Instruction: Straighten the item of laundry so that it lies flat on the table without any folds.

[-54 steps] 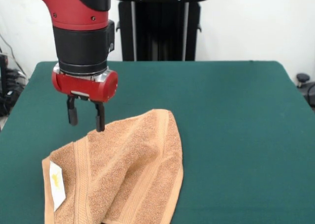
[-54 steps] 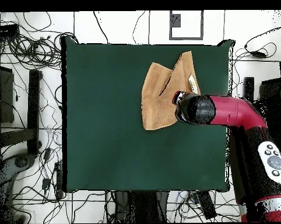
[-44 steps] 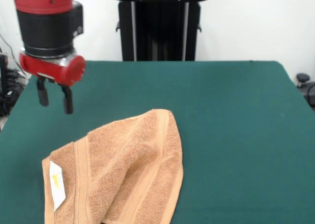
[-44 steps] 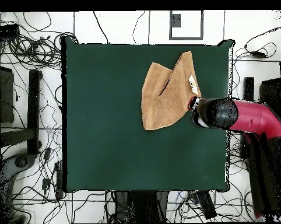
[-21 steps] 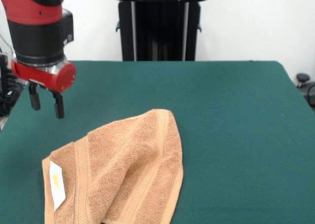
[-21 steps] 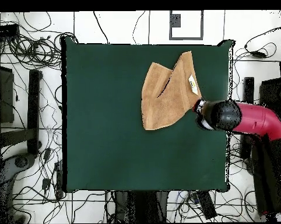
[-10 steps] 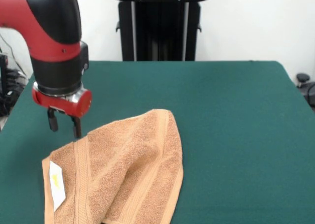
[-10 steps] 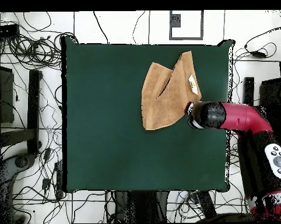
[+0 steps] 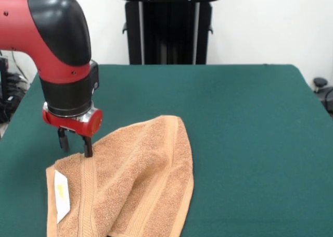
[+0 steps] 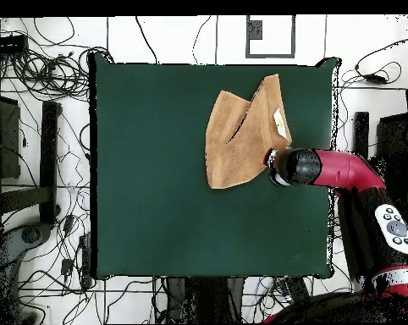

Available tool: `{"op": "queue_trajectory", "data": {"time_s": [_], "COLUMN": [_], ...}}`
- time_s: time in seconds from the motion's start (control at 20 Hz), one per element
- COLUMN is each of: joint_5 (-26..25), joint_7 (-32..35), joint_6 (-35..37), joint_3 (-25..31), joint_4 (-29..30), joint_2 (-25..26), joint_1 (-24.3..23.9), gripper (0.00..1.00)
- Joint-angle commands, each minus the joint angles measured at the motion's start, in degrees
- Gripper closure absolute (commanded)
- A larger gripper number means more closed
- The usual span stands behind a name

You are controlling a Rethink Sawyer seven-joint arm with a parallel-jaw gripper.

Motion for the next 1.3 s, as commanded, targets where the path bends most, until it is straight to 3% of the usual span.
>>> {"op": "queue_trajectory", "data": {"time_s": [0.05,0.65,1.3], "joint_5": [-1.96,-3.09,-2.52], "joint_7": [-5.64,2.88,2.82], "joint_6": [-4.69,-10.32,-12.50], "joint_3": [3.86,0.18,-1.96], "joint_4": [-3.87,-10.95,-10.46], "joint_2": [3.62,8.92,8.92], "joint_1": [3.67,7.64,9.36], "gripper": [0.00,0.00,0.00]}}
